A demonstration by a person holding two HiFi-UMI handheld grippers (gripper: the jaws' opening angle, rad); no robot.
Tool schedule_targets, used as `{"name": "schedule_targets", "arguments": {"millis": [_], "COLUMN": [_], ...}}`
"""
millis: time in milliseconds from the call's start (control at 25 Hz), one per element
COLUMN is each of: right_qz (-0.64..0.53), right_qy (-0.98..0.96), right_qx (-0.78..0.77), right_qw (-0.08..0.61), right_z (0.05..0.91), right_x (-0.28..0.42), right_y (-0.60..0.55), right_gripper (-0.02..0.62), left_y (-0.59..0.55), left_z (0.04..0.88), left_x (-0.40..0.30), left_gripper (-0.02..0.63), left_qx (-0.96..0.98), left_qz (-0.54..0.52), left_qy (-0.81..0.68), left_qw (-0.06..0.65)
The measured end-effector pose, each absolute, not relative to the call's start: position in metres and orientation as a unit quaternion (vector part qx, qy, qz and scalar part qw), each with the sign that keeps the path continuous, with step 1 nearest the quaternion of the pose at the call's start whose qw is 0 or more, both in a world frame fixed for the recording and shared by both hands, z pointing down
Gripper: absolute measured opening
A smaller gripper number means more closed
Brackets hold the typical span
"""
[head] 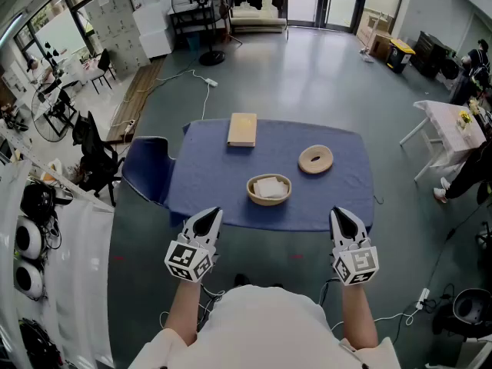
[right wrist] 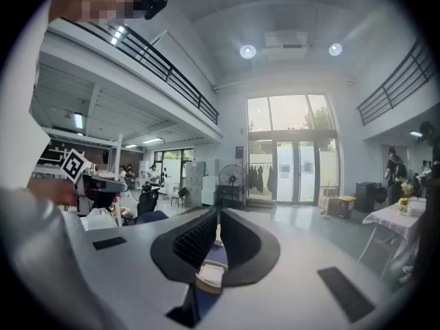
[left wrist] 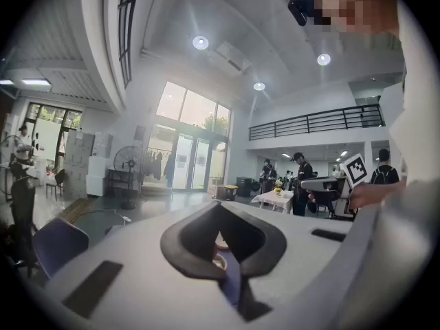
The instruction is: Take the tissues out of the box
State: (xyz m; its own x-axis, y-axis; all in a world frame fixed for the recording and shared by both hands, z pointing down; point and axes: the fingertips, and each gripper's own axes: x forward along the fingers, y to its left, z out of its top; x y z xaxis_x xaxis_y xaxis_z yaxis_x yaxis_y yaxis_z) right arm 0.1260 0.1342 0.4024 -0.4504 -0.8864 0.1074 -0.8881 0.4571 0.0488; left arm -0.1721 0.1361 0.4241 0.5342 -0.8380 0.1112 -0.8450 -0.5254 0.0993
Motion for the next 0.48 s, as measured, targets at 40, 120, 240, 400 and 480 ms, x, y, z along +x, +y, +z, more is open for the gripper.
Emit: {"name": "schedule_targets", "arguments": {"millis": [40,120,240,400,480], "right_qz": [0.007,0.007,0.006,0.005,0.005], "right_qy": [-0.852,-0.852,-0.853,-0.855,-0.855], "right_qx": [0.520,0.520,0.519,0.516,0.515], "right_qw": [0.059,0.059,0.059,0.060,0.060], "right_z": [0.4021,0.4020,0.4028,0.4014,0.4018], "right_x": [0.1259,0.1253,0.1229,0.1227,0.1229], "right_y": [0.1338,0.1332,0.1329,0.1316,0.1306], "right_gripper": [0.040,0.040,0.040,0.040,0.040], "left_y": [0.1357,0.1352,0.1350,0.1341,0.1333], "left_z": [0.4236,0.4234,0.4246,0.4243,0.4245], "left_x": [-0.1715,-0.1707,-0.1709,-0.1689,-0.1680], "left_gripper": [0.008,0.008,0.008,0.008,0.008], "left_qx": [0.873,0.874,0.874,0.874,0.874], "left_qz": [0.025,0.025,0.025,0.025,0.024], "left_qy": [-0.482,-0.481,-0.480,-0.480,-0.480], "left_qw": [0.070,0.070,0.070,0.072,0.073]}}
